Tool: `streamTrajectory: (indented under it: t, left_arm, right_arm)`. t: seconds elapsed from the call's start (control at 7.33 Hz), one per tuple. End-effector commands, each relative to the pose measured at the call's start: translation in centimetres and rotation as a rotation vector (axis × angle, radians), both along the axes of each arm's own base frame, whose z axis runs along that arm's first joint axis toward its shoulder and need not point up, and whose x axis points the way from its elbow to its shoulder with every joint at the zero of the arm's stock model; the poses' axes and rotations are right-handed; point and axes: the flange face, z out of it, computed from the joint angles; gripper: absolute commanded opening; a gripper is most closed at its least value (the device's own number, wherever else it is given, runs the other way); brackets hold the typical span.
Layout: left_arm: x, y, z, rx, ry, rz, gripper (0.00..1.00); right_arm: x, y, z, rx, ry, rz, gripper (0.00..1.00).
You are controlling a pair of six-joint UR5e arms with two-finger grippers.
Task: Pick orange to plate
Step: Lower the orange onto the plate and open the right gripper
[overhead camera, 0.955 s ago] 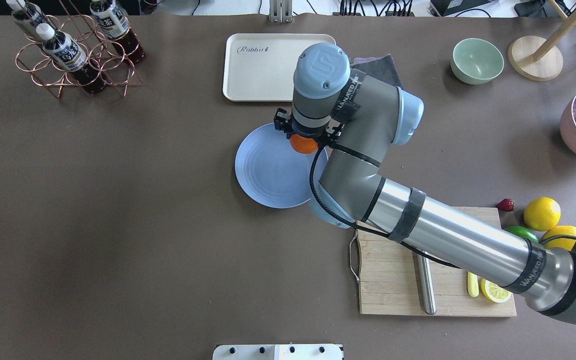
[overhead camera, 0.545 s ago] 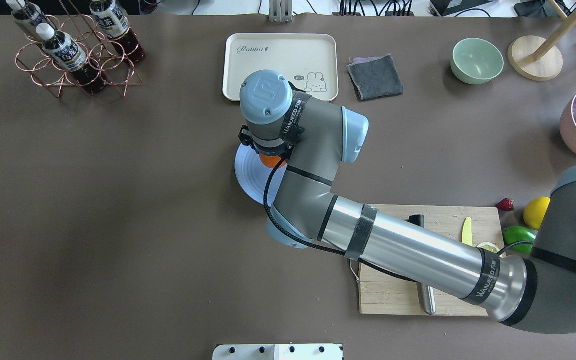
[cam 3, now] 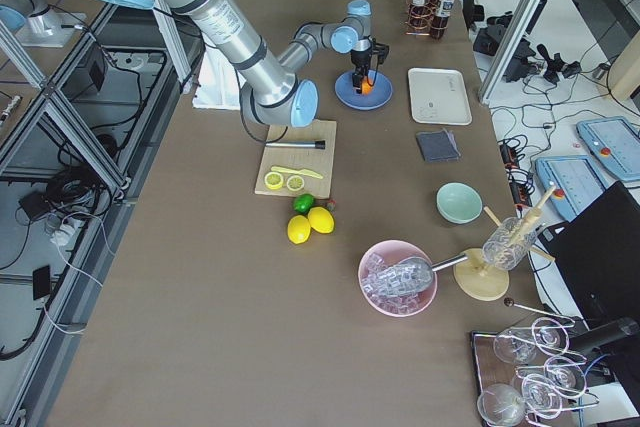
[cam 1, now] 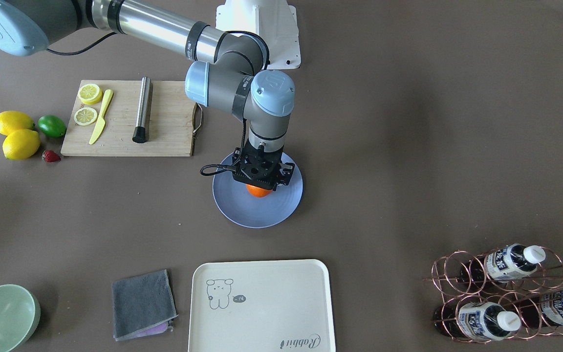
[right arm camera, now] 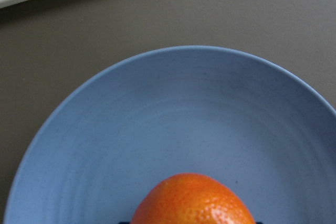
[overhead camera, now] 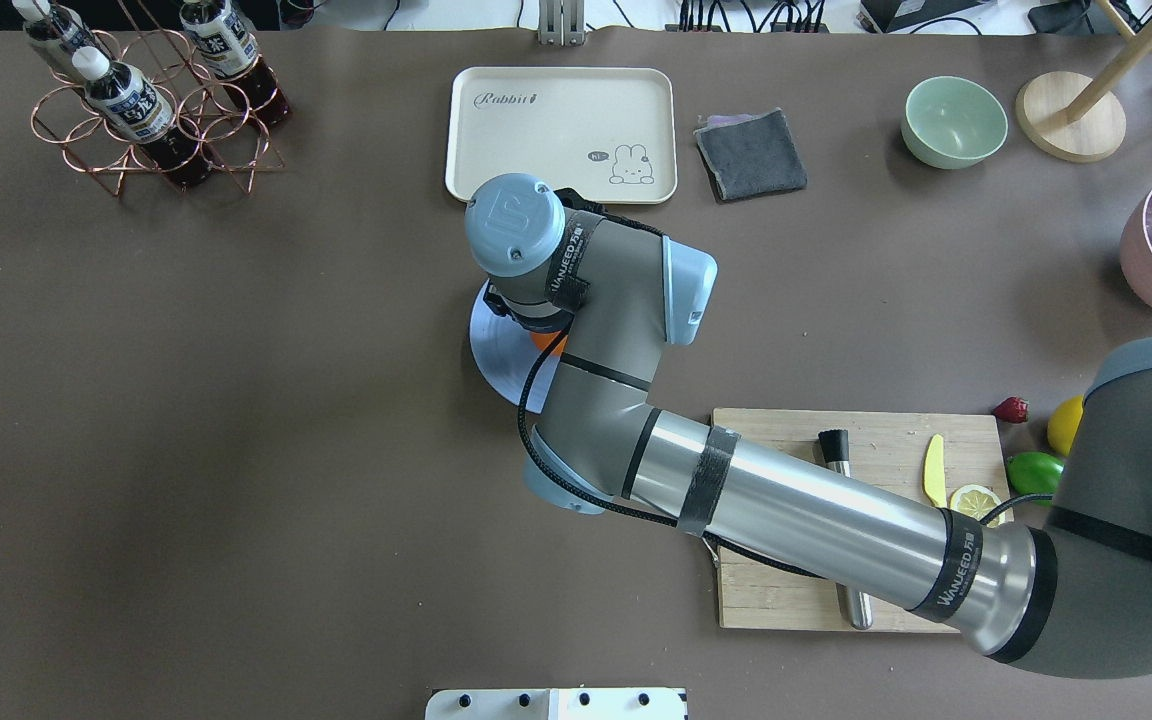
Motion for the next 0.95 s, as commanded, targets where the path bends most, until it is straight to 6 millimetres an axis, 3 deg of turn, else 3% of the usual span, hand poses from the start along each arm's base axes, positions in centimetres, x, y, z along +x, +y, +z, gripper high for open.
streamTrajectory:
  t: [0.0, 0.14, 0.27, 0.41, 0.55, 0.68, 0.82]
  left_arm:
    - [0.0, 0.1, 0.0, -0.001, 0.0, 0.0, 0.98]
    - [0.0, 0.1, 0.1, -0.001, 0.0, 0.0, 0.98]
    - [0.0, 0.1, 0.2, -0.006, 0.0, 0.0, 0.98]
    - [0.1, 0.2, 0.7, -0.018, -0.002, 0.002, 0.98]
    - [0.2, 0.3, 1.2, -0.035, -0.011, 0.003, 0.98]
    - [0.3, 1.8, 3.9, -0.092, -0.009, 0.003, 0.98]
    - [0.2, 3.0, 5.7, -0.129, -0.009, 0.002, 0.98]
  right_arm:
    - [0.0, 0.1, 0.9, 0.009, 0.019, -0.019, 0.84]
    - [0.0, 0.2, 0.8, 0.016, 0.019, -0.02, 1.0]
    - [0.4, 0.1, 0.0, 0.04, 0.009, -0.038, 1.0]
    - [3.6, -1.7, -2.5, 0.064, -0.034, -0.026, 1.0]
    - [8.0, -4.9, -3.5, 0.05, -0.061, -0.048, 1.0]
    - [13.0, -8.1, -1.7, 0.05, -0.069, -0.069, 1.0]
    - [19.1, -9.8, 2.5, 0.082, -0.064, -0.091, 1.0]
